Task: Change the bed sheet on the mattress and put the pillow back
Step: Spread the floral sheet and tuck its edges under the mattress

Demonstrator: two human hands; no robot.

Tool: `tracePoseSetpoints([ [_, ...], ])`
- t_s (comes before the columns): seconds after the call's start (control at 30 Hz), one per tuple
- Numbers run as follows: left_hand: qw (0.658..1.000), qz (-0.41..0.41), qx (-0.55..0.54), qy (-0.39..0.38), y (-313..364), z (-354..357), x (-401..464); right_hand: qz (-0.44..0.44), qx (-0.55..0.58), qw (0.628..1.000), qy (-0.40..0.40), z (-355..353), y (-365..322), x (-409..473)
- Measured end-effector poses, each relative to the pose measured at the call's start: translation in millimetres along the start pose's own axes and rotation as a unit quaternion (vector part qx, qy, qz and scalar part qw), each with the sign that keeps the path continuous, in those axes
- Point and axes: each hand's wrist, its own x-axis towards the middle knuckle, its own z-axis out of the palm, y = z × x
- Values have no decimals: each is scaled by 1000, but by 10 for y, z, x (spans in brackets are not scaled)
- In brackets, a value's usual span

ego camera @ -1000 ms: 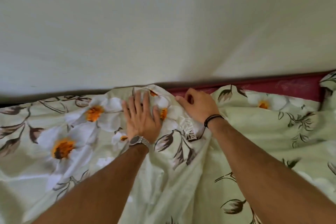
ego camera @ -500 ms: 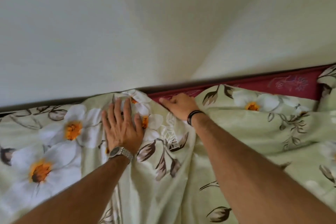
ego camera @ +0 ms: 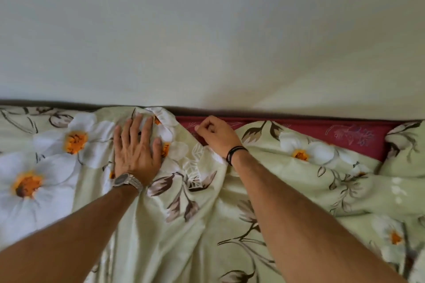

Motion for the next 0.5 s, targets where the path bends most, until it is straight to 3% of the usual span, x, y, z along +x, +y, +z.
tracePoseSetpoints([
  [0.23, 999, -13, 17, 31, 24, -15, -79, -108, 34, 994, -2, -205, 154, -84],
  [0.3, 998, -13, 40, 42, 38, 0, -74, -184, -90, 972, 112, -404, 307, -75],
  [0.37, 999, -8, 42, 32, 38, 6, -63, -193, -248, 924, 218, -643, 680, -105],
  [0.4, 999, -8, 42, 33, 37, -2, -71, -162, -296, 915, 220, -718, 861, -164],
  [0.5, 998, -4, 50, 27, 44, -1, -72, -83, -354, 923, 122, -770, 1205, -174],
])
